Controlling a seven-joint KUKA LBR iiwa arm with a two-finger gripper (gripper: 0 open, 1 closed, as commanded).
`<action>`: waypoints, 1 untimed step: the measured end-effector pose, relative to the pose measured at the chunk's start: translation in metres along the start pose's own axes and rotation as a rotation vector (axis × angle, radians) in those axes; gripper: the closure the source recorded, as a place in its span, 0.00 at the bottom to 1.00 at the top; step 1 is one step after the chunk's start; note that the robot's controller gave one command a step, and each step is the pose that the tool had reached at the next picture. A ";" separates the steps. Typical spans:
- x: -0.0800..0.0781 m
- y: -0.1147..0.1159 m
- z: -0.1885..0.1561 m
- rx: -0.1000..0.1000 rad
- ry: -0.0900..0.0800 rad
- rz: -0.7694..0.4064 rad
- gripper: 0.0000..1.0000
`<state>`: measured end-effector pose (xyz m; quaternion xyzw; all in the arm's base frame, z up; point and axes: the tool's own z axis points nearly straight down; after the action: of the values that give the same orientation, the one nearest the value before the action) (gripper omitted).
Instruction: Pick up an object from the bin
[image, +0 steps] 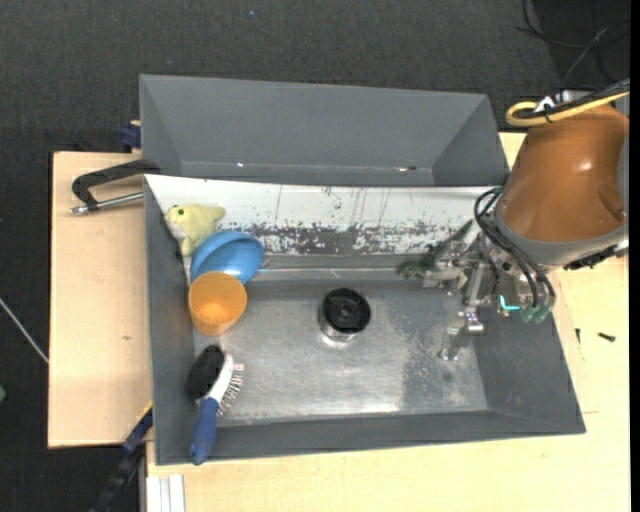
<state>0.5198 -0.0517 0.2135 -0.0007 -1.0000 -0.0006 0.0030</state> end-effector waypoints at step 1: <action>-0.071 0.153 0.139 -0.002 -0.014 -0.213 0.00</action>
Offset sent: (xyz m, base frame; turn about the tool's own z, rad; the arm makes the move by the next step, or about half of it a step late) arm 0.0684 0.1479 -0.1385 -0.2080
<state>0.5900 0.1013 0.0748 0.1057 -0.9944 -0.0019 -0.0041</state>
